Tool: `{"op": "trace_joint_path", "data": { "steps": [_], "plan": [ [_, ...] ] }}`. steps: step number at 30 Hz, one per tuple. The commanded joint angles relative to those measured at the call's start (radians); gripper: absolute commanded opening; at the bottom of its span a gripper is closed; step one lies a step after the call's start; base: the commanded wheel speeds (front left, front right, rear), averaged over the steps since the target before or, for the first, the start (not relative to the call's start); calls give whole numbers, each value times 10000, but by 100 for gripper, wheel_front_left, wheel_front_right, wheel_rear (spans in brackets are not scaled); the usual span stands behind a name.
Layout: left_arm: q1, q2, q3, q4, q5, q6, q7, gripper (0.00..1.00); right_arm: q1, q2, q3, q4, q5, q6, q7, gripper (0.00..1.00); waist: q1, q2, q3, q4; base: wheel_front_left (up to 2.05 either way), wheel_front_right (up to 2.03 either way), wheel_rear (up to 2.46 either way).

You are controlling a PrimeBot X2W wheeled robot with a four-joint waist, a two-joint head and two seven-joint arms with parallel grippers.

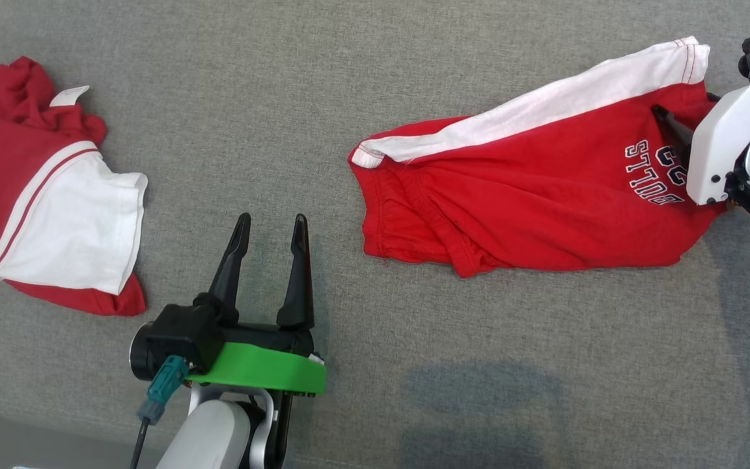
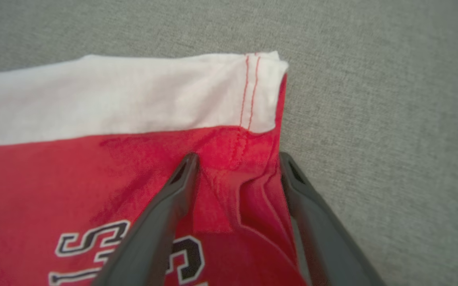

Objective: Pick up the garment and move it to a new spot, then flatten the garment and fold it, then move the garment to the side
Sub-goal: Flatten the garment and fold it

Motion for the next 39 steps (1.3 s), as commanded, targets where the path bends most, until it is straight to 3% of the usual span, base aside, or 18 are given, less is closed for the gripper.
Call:
{"op": "trace_joint_path", "data": {
  "steps": [1,2,3,16,27,33,39],
  "plan": [
    [165,-106,200,102,186,-155,-24,100,817,430,420,291,199,107,385,53,0,0,-18,24,0,0,0],
    [227,-161,314,178,245,-249,-24,100,881,458,358,289,265,107,345,22,0,0,-86,-41,0,0,0],
    [285,-197,420,256,362,-358,-24,100,937,473,350,272,360,106,342,0,0,0,-182,-137,0,0,0],
    [1545,-125,1715,828,1125,-1165,-13,100,1835,179,-1490,434,1354,34,-437,0,0,0,-1651,-1798,0,0,0],
    [1748,-271,1750,921,1404,-1490,-14,100,1485,204,-3921,1344,956,46,-1439,0,0,0,-1528,-1970,0,0,0],
    [1858,-398,1724,1072,1372,-1489,-14,100,1311,1150,-3532,339,1012,52,-1409,0,0,0,-1702,-1940,0,0,0],
    [1883,-509,1544,1229,1451,-1514,-14,100,1459,2812,-2162,-767,692,52,-1214,0,0,0,-1878,-1893,0,0,0]
  ]
}}
